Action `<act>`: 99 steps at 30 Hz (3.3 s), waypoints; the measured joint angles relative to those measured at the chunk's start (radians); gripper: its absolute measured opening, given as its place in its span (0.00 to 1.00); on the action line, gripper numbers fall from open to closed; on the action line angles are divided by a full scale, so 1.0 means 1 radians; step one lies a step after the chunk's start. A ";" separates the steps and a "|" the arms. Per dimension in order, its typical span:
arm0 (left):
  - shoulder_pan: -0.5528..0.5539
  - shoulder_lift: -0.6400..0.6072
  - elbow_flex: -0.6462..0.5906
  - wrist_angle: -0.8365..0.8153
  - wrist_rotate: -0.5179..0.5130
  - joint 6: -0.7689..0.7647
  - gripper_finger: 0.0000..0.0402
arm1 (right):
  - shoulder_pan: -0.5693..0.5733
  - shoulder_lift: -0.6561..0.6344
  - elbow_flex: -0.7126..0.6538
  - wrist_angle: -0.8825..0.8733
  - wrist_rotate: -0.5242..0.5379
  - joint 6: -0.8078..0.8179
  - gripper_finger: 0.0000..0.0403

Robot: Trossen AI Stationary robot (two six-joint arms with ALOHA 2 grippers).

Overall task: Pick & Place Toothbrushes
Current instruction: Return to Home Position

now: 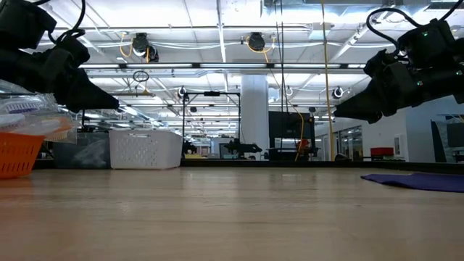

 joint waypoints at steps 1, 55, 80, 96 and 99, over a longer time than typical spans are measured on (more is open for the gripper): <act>0.000 0.000 0.000 0.000 0.000 0.000 0.22 | 0.000 0.000 0.000 0.000 0.000 0.000 0.39; 0.000 0.000 -0.001 0.003 0.004 -0.002 0.22 | 0.494 -0.573 -0.001 -0.182 0.026 -0.079 0.39; 0.000 0.000 -0.001 0.003 0.004 -0.002 0.22 | 0.494 -0.573 -0.001 -0.182 0.026 -0.079 0.39; 0.000 0.000 -0.001 0.003 0.004 -0.002 0.22 | 0.494 -0.573 -0.001 -0.182 0.026 -0.079 0.39; 0.000 0.000 -0.001 0.003 0.004 -0.002 0.22 | 0.494 -0.573 -0.001 -0.182 0.026 -0.079 0.39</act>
